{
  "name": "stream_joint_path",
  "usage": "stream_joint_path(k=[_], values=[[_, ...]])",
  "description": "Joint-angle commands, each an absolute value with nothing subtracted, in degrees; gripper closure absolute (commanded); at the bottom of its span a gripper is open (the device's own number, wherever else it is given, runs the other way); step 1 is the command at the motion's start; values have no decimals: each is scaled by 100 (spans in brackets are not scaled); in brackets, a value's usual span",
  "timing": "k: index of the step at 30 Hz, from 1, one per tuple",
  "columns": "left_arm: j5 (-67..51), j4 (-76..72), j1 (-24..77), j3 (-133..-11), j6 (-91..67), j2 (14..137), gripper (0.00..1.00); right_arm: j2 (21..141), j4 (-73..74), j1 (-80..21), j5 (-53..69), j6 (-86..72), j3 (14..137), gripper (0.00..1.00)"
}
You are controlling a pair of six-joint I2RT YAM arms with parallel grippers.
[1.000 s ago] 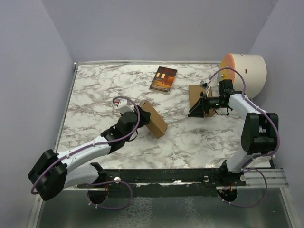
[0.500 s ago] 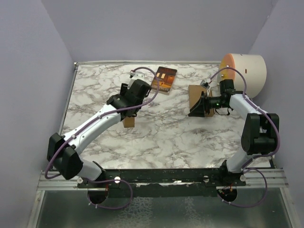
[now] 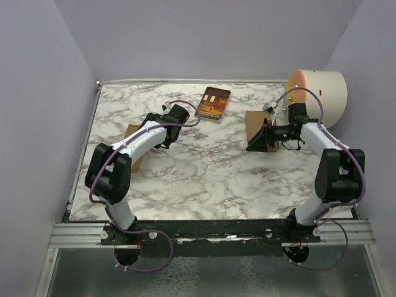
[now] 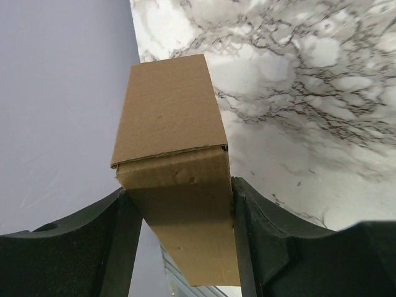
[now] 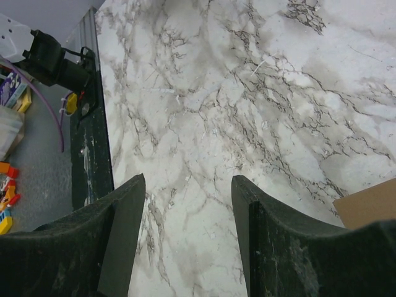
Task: Fold the paper box
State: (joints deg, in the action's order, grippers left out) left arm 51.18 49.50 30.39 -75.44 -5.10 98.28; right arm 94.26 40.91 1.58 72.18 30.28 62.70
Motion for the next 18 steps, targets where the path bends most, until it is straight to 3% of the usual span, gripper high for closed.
stream_joint_path(k=[1,10,18], values=[[5363,4534,2796,-7124,-216,10216,58,9288,4095,193,7478,3111,6249,42],[4849,4377,2672,-6918,-343,10794,1,9311,4096,211,7484,3111,6247,42],[4058,4268,2938,-6768,11,10254,1,9315,4110,237,7505,3111,6249,42]])
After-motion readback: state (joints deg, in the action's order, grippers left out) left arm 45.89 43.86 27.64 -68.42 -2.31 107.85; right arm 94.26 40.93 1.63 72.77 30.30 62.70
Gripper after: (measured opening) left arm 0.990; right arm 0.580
